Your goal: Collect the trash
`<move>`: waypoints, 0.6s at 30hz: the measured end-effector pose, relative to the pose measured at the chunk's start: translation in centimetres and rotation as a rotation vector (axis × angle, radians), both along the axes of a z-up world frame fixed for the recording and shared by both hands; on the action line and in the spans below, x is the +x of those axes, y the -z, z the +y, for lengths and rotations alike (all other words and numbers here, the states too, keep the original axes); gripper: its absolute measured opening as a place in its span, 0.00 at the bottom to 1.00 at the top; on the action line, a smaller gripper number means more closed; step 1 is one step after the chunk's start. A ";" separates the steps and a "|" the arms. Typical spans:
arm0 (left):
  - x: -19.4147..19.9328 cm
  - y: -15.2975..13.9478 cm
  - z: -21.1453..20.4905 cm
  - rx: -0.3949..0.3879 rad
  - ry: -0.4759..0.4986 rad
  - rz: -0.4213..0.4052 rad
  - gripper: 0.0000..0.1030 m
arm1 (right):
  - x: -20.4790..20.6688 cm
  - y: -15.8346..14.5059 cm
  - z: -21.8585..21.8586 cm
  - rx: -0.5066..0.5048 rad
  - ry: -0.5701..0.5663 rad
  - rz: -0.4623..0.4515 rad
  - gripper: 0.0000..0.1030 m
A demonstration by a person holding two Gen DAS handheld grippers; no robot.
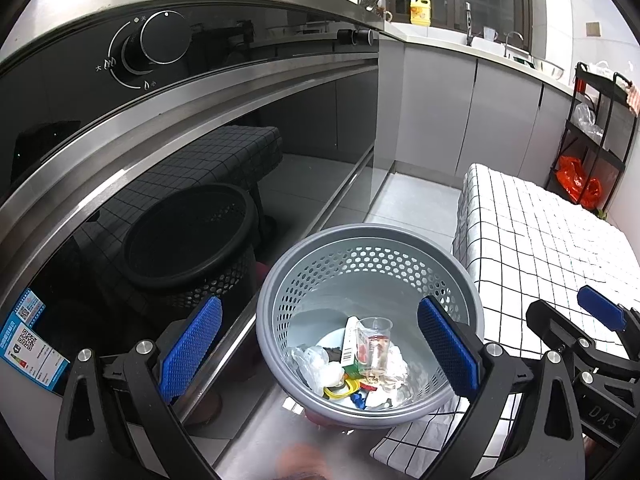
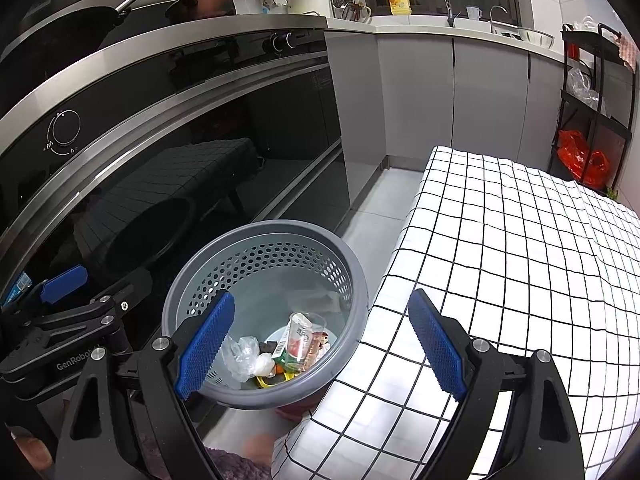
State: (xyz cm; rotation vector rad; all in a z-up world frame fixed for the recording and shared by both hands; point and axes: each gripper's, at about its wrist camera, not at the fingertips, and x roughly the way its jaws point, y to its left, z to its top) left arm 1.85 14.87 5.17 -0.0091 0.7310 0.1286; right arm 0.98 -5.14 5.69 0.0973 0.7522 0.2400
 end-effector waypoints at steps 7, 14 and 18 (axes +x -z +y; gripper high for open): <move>0.1 0.3 0.1 -0.002 0.002 0.006 0.94 | -0.1 0.0 0.1 0.002 0.000 -0.001 0.82; 0.2 0.3 0.2 -0.004 -0.002 0.010 0.94 | -0.1 0.0 0.1 0.003 0.000 -0.001 0.82; 0.2 0.4 0.3 -0.002 -0.003 0.012 0.94 | -0.1 0.0 0.0 0.003 -0.001 -0.002 0.82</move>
